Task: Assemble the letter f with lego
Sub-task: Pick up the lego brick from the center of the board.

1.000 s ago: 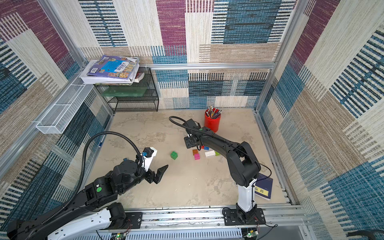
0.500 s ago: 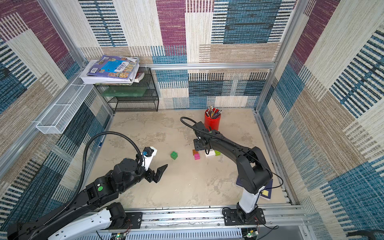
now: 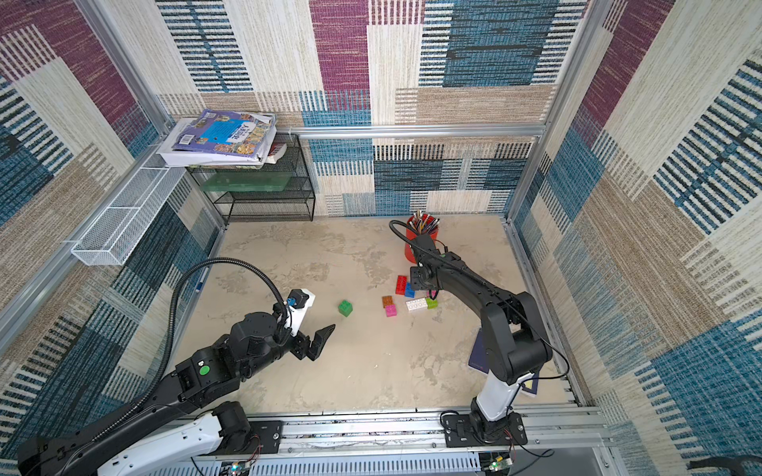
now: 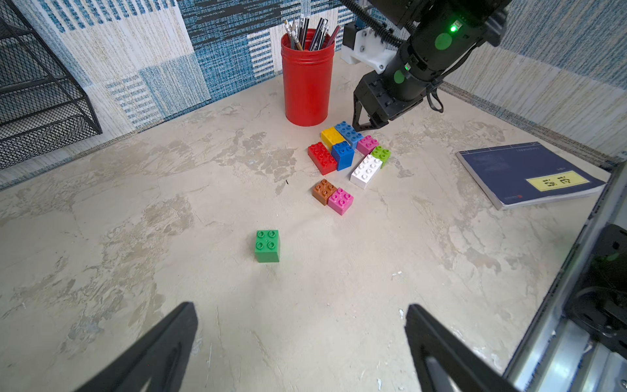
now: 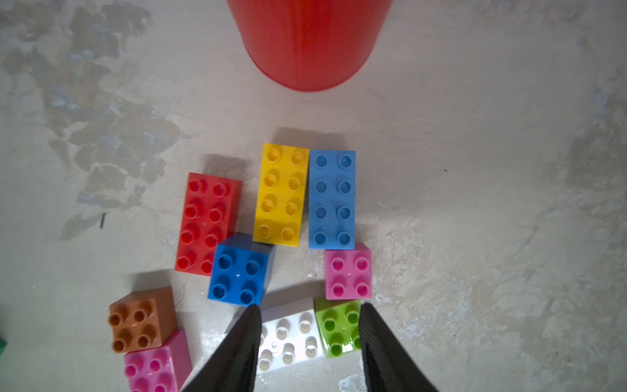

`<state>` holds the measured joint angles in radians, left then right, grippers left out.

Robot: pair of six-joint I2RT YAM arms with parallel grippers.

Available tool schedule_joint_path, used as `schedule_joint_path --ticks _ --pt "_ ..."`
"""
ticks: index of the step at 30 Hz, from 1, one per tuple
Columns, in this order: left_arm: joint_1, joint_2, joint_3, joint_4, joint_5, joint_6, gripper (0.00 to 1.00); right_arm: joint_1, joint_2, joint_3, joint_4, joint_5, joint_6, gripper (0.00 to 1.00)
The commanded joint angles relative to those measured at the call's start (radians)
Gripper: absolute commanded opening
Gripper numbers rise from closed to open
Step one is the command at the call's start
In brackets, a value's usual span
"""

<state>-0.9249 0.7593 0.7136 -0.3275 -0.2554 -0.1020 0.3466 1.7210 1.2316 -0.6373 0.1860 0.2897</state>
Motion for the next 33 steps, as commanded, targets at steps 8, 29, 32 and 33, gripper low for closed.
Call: schedule_joint_path --ticks 8,29,32,33 --pt "0.001 -0.001 0.014 0.019 0.019 -0.013 0.99 -0.053 0.079 0.006 0.109 -0.037 -0.020 0.47" --pt "0.001 -0.029 0.008 0.005 0.005 -0.024 0.99 -0.069 0.188 0.064 0.130 -0.042 -0.046 0.43" --pt "0.001 -0.029 0.009 0.002 0.004 -0.024 0.99 -0.070 0.201 0.074 0.129 -0.042 -0.049 0.43" --pt "0.001 -0.029 0.010 0.003 0.004 -0.024 0.99 -0.069 0.206 0.078 0.127 -0.039 -0.049 0.43"
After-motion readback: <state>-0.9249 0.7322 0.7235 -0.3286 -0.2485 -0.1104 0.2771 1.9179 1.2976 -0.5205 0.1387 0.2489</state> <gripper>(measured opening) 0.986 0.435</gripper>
